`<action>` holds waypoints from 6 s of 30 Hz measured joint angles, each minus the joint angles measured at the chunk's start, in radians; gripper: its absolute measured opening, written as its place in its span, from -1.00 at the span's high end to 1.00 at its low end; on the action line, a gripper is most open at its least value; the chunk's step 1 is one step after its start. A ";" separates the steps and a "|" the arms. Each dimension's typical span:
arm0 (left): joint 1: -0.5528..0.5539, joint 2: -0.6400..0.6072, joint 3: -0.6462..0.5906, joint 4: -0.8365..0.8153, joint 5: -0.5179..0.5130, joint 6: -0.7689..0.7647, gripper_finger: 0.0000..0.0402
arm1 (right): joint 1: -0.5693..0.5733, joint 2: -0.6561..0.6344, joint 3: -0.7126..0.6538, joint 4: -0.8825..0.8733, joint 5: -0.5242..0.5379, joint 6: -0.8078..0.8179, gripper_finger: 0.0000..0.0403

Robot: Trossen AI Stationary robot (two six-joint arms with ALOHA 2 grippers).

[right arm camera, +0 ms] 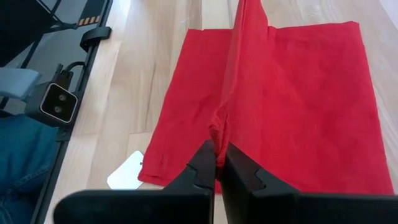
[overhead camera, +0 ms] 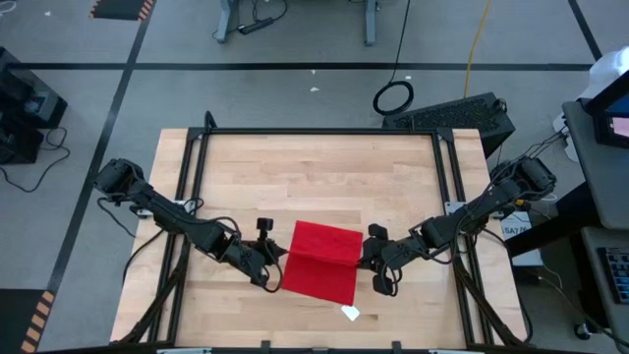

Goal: Roll napkin
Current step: Fold the red napkin

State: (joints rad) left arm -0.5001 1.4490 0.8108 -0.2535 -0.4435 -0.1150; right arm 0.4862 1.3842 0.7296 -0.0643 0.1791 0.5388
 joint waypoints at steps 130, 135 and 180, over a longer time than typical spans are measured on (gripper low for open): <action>-0.012 -0.020 -0.002 0.005 0.220 -0.089 0.24 | 0.061 0.100 -0.001 0.136 -0.080 0.078 0.21; -0.011 -0.020 -0.002 0.001 0.294 -0.091 0.16 | 0.060 0.100 -0.001 0.139 -0.037 0.057 0.20; -0.214 0.170 -0.108 -0.005 0.012 -0.182 0.18 | 0.123 0.645 0.300 0.363 0.126 -0.211 0.58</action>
State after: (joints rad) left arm -0.7139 1.6188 0.7029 -0.2589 -0.4312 -0.2968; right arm 0.6090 2.0293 1.0294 0.2985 0.3052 0.3278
